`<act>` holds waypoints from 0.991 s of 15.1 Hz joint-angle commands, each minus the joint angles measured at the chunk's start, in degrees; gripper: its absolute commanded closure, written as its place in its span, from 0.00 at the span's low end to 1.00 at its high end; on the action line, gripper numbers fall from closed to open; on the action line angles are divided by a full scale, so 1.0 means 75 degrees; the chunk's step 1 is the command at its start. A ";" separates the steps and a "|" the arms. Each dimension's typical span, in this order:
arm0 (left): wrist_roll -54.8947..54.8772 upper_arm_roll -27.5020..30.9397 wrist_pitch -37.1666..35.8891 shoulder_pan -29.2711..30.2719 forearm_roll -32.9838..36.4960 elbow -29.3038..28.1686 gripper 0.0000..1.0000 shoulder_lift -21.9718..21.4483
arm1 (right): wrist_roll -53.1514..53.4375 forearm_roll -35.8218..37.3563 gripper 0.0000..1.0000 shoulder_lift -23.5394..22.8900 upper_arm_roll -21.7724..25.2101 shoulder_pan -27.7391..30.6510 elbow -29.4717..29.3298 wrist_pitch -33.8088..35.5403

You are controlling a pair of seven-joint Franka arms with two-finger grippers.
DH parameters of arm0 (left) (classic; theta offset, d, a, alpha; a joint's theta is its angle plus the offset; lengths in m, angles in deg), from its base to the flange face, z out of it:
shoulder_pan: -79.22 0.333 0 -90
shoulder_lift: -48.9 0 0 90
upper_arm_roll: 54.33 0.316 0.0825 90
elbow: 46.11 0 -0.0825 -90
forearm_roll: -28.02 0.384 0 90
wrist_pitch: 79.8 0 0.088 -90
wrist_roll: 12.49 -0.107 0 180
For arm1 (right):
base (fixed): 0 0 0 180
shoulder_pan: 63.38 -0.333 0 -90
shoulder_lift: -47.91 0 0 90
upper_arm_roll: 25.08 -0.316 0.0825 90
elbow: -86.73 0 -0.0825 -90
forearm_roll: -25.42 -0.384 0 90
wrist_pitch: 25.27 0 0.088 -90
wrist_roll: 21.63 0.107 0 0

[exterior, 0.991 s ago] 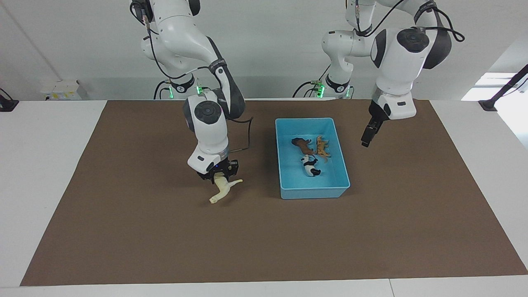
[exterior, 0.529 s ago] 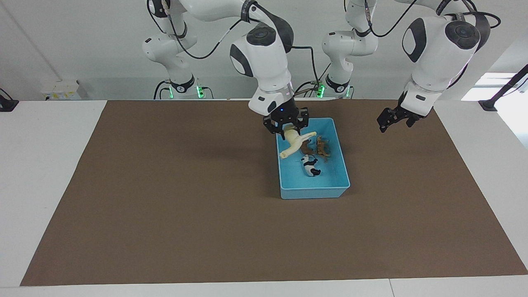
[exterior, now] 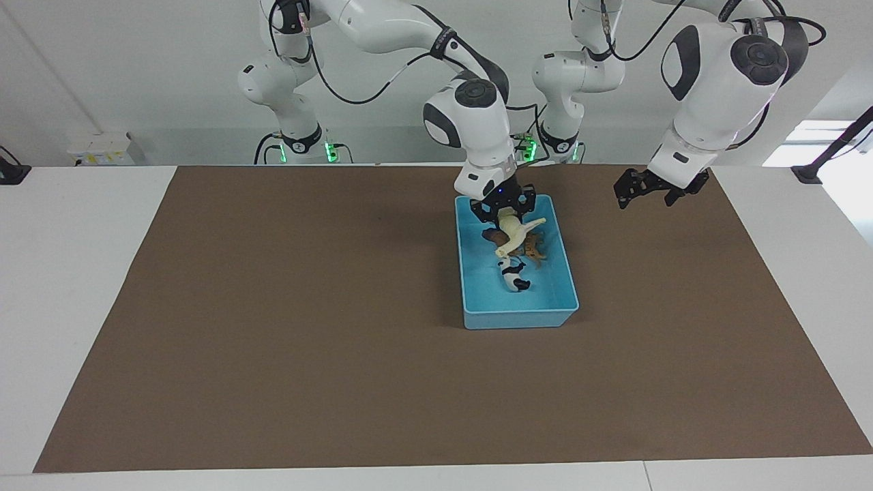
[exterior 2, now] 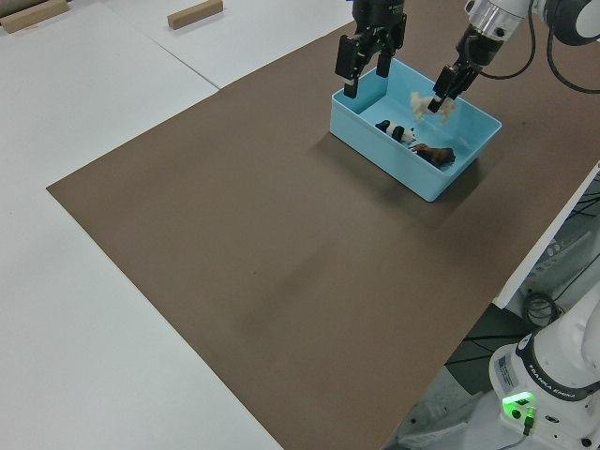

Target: Put all toys into storage box

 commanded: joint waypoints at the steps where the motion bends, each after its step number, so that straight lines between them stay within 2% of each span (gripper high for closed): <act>1: -0.0182 -0.0072 0.0003 0.0114 -0.0117 0.0119 0.00 0.0077 | 0.0550 -0.0130 0.00 0.0302 0.0082 0.0176 -0.0035 0.0267; 5: -0.0183 -0.0060 0.0096 0.0044 -0.0117 0.0165 0.00 0.0100 | 0.0481 -0.0037 0.00 0.1075 0.0200 0.1077 -0.0023 0.0934; 7: -0.0206 -0.0060 0.0073 0.0137 -0.0128 0.0165 0.00 0.0053 | -0.0113 0.0045 0.00 0.1485 0.0212 0.1673 0.0023 0.1484; 8: -0.0194 -0.0060 0.0073 0.0126 -0.0128 0.0165 0.00 0.0053 | -0.0755 0.0138 0.00 0.1626 0.0212 0.2013 0.0035 0.1742; 12: -0.0183 -0.0048 0.0132 0.0114 -0.0128 0.0165 0.00 0.0053 | -0.4994 0.0233 0.00 0.2014 0.0212 0.3735 0.0059 0.2996; 15: -0.0171 -0.0072 0.0202 0.0114 -0.0221 0.0259 0.00 0.0042 | -0.6641 0.0758 0.00 0.2213 0.0212 0.4814 0.0070 0.3548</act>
